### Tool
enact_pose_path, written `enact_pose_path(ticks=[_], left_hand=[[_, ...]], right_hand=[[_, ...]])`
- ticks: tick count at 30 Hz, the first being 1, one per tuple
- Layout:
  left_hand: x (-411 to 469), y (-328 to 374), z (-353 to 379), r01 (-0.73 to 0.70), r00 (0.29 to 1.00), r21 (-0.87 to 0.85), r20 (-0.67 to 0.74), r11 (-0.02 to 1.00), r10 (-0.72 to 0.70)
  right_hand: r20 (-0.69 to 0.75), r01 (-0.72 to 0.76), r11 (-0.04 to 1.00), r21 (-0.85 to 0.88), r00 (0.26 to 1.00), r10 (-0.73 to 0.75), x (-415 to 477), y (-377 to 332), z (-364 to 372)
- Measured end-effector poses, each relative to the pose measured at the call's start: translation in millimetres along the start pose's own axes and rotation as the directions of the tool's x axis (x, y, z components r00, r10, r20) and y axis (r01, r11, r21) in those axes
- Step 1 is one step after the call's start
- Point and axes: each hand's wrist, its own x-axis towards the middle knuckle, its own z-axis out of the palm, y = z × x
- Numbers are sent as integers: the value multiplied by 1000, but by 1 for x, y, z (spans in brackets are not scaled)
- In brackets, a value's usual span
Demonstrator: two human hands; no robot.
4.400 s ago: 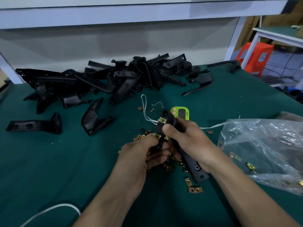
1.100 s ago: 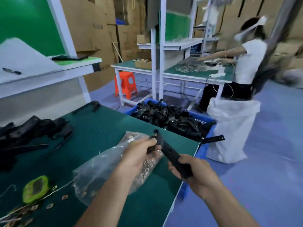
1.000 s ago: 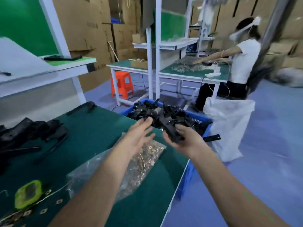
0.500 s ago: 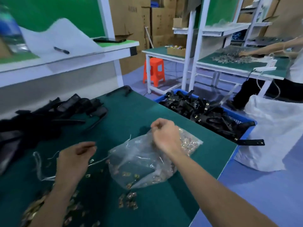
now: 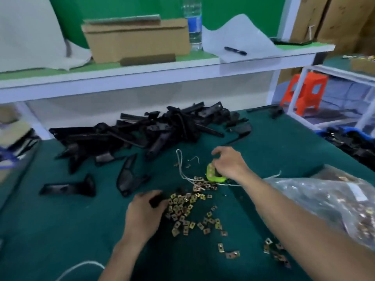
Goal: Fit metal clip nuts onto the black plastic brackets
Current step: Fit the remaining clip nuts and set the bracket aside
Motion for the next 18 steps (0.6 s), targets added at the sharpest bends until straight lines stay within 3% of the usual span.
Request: enact_pose_path(ticks=[5,8,10,13,16,18], left_hand=[[-9,2,11,-170,983,3,69,985,170],[-5,-2,13,-122,991,-40,55,992,125],[-4,-5,12,-87,996,-88,27,992,89],[-5,-6,11,-79,997,-117,-29,990,76],[-4,-3,11,-130,991,-118,-29,985,127],[-2,-2,12,-190,979,-102,54,976,196]], right_hand=[[23,-13,984,-177,1000,18,55,-22,31],[-193,-175,911,-374,975,108,86,-16,31],[-263,-295,881,-371,943,205,102,-2,24],[-230,-367,839,-401,927,296,117,20,16],[-283,-333,862,-383,930,234,119,30,13],[-337,-338,853,-399,919,206,116,31,10]])
